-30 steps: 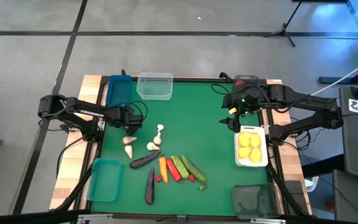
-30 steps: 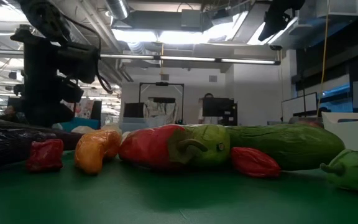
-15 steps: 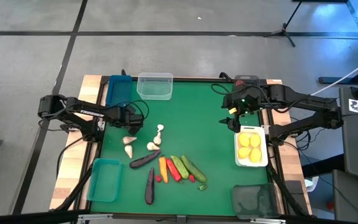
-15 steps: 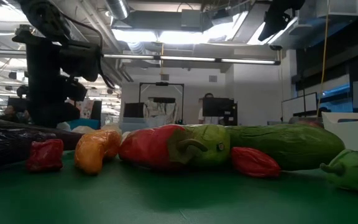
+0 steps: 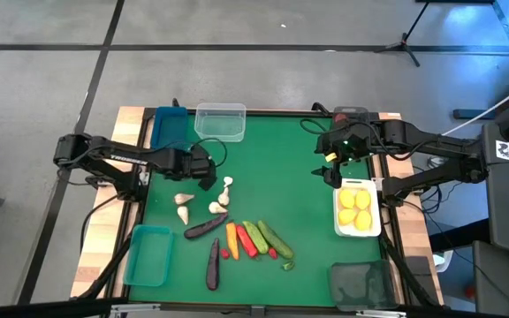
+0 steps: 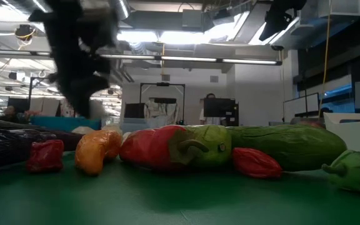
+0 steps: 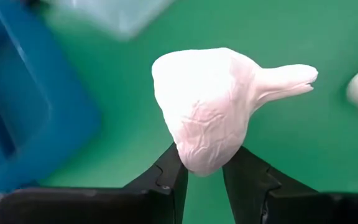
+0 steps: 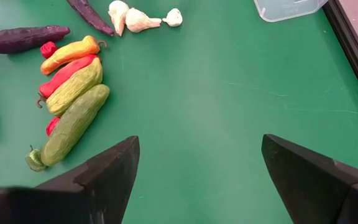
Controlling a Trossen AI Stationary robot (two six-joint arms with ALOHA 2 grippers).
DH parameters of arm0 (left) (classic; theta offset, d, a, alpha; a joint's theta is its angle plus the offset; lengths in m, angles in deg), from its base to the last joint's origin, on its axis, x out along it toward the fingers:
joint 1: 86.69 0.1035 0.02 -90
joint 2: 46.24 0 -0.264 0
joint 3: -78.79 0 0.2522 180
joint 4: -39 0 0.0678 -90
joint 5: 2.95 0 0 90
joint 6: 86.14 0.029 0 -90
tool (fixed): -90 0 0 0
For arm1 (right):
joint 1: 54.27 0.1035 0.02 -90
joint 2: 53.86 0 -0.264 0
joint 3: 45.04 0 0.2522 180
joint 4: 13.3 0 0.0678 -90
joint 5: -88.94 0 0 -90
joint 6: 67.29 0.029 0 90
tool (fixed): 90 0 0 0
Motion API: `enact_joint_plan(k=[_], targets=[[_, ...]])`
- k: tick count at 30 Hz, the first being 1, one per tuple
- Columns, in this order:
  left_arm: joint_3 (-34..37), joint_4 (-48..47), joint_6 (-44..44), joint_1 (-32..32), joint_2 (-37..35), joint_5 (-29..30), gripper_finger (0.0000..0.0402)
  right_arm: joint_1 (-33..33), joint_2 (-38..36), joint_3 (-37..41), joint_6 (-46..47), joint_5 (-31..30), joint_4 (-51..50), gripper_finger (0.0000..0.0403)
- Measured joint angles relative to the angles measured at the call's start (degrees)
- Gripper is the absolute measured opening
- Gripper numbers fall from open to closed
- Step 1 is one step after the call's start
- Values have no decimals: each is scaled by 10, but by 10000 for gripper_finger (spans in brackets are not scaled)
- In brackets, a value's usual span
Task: Sort produce into baskets
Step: Put the white garlic into the transparent bin
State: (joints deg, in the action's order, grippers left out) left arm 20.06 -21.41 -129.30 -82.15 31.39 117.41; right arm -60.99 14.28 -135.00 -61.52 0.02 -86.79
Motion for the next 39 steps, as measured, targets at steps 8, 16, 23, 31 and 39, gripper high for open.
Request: enact_joint_plan(k=[8, 16, 23, 31, 39], targets=[[-54, 121, 133, 64, 0, 88, 86, 0, 0, 0, -1, 0, 2, 335], [-56, 195, 197, 211, 0, 32, 86, 0, 0, 0, -1, 0, 1, 335], [-56, 244, 226, 303, 0, -60, 94, 0, 0, 0, -1, 0, 1, 335], [-56, 276, 253, 308, 0, -81, 158, 0, 0, 0, -1, 0, 1, 335], [-56, 277, 288, 301, -9, -139, 193, 0, 0, 0, -1, 0, 0, 335]])
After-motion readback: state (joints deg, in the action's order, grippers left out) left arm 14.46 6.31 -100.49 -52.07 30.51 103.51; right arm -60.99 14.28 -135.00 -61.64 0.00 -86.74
